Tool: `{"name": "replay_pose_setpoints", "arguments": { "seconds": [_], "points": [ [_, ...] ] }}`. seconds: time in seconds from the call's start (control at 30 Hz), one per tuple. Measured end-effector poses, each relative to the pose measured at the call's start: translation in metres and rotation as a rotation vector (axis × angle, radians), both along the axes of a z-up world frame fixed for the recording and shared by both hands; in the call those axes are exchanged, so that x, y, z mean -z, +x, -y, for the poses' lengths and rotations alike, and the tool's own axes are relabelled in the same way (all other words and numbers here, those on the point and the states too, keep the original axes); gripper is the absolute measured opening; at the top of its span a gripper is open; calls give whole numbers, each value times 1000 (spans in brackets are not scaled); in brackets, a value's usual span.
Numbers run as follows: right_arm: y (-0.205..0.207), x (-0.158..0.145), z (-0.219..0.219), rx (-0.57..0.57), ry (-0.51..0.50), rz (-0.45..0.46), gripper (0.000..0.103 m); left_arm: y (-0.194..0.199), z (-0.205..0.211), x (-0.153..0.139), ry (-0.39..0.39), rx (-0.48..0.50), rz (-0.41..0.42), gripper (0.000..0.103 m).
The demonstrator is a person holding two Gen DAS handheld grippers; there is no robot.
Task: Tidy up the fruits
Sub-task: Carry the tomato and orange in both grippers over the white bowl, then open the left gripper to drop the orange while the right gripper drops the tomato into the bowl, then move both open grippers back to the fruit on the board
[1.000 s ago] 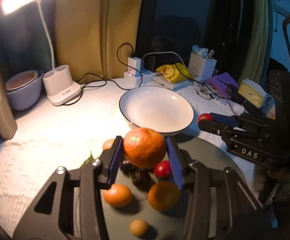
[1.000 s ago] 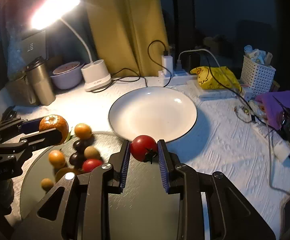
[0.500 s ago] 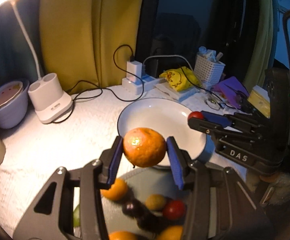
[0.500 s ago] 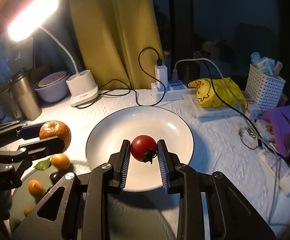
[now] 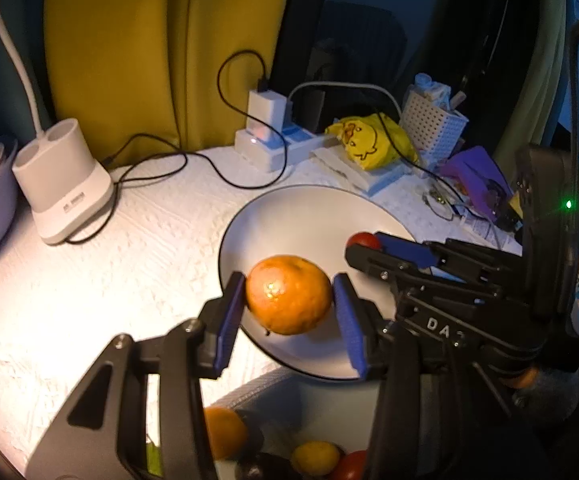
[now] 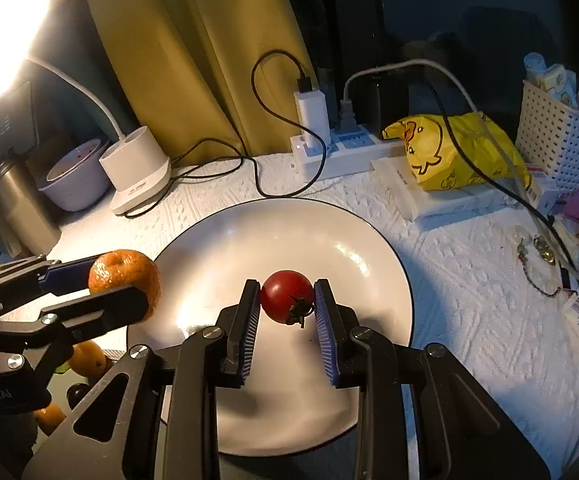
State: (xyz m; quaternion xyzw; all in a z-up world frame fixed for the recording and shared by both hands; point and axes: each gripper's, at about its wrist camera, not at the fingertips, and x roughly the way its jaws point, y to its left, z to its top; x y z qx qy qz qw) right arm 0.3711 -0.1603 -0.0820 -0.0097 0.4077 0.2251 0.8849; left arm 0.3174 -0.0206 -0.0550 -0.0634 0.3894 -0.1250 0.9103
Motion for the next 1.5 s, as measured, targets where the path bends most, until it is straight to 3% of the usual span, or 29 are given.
{"name": "replay_pose_setpoints", "arguments": {
  "seconds": [0.13, 0.27, 0.43, 0.8, 1.5],
  "points": [
    [1, -2, 1, 4, 13, 2, 30, 0, 1, 0, -16, 15, -3, 46],
    [-1, -6, 0, 9, 13, 15, 40, -2, 0, -5, -20, 16, 8, 47],
    [-9, -16, 0, 17, 9, 40, 40, -9, -2, -17, -36, 12, 45, 66],
    [-35, -38, 7, 35, 5, 76, 41, -34, -17, -43, -64, -21, 94, 66],
    [-104, -69, -9, -8, -9, 129, 41, -107, -40, -55, -75, -58, 148, 66]
  ]
}}
